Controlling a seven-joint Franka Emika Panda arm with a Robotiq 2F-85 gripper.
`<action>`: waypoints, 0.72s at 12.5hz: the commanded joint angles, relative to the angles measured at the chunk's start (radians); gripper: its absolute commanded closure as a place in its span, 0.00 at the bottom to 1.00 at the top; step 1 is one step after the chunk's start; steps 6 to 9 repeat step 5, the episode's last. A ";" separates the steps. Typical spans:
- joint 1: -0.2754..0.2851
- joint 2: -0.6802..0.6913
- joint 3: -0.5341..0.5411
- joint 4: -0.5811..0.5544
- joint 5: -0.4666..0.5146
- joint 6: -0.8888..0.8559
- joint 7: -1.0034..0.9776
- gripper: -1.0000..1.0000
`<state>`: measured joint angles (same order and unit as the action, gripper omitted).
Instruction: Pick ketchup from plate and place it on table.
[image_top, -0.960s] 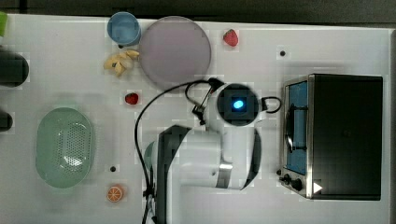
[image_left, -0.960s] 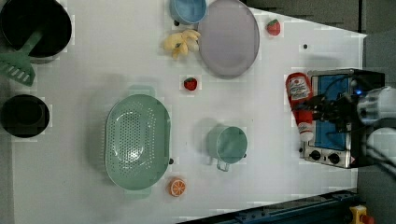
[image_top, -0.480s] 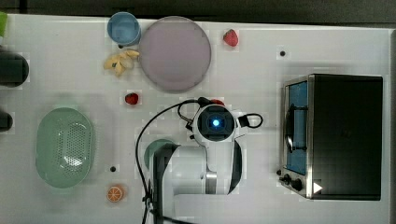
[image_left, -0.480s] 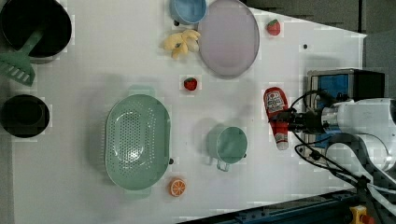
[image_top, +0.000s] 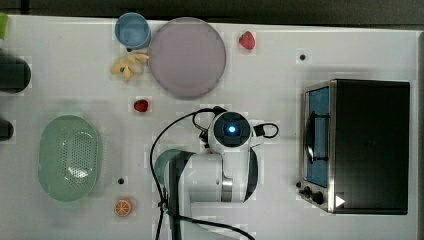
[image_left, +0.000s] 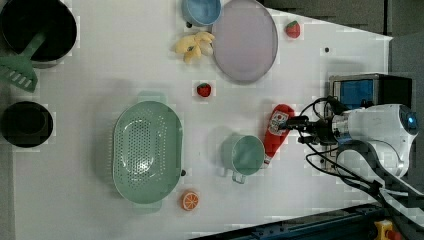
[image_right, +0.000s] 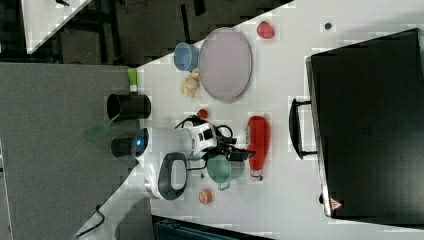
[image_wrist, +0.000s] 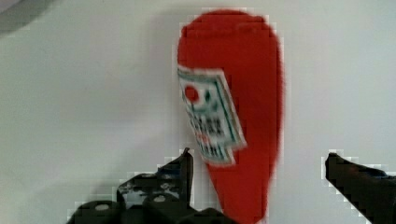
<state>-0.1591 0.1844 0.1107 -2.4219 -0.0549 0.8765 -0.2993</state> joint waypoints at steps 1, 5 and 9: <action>-0.006 -0.102 0.008 0.116 0.010 -0.121 0.119 0.00; -0.006 -0.210 0.012 0.313 0.014 -0.307 0.210 0.00; -0.006 -0.210 0.012 0.313 0.014 -0.307 0.210 0.00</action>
